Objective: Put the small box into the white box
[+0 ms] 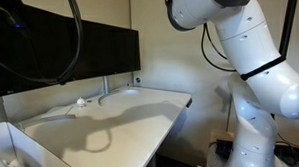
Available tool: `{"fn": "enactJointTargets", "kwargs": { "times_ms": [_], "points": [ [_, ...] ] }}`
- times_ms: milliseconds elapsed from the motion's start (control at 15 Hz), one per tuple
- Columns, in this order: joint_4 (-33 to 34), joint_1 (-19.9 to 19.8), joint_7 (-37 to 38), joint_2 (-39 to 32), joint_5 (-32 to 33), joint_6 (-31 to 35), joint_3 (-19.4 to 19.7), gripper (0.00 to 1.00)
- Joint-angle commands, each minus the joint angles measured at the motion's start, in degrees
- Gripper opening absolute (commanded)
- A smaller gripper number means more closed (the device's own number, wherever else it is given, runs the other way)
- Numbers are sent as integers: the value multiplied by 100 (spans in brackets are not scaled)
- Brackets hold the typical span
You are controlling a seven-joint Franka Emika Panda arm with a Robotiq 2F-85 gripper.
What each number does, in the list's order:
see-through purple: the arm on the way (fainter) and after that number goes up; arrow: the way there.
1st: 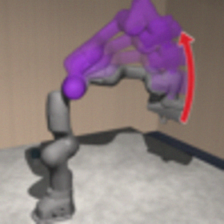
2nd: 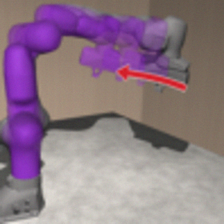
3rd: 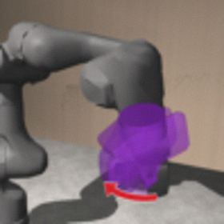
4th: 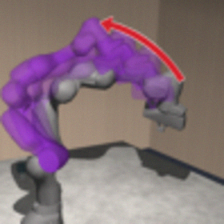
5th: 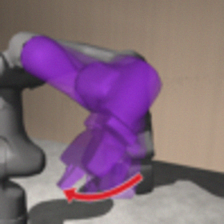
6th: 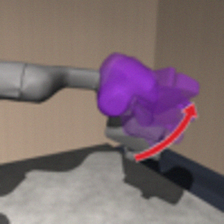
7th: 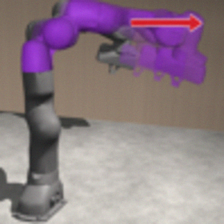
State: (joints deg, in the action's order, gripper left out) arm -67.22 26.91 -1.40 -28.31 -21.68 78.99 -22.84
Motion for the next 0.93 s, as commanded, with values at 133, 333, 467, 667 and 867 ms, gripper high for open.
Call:
{"fn": "enactJointTargets", "kwargs": {
  "times_ms": [133, 333, 467, 667, 867],
  "points": [
    [452, 4, -455, -423, -467, -443, -188, 100],
    [756, 97, -479, -723, -616, -867, -231, 100],
    [1008, 176, -436, -948, -684, -1176, -238, 100],
    [1420, 317, -396, -1298, -725, -1565, -250, 100],
    [1849, 472, -354, -1631, -708, -1821, -241, 100]
  ]
}}
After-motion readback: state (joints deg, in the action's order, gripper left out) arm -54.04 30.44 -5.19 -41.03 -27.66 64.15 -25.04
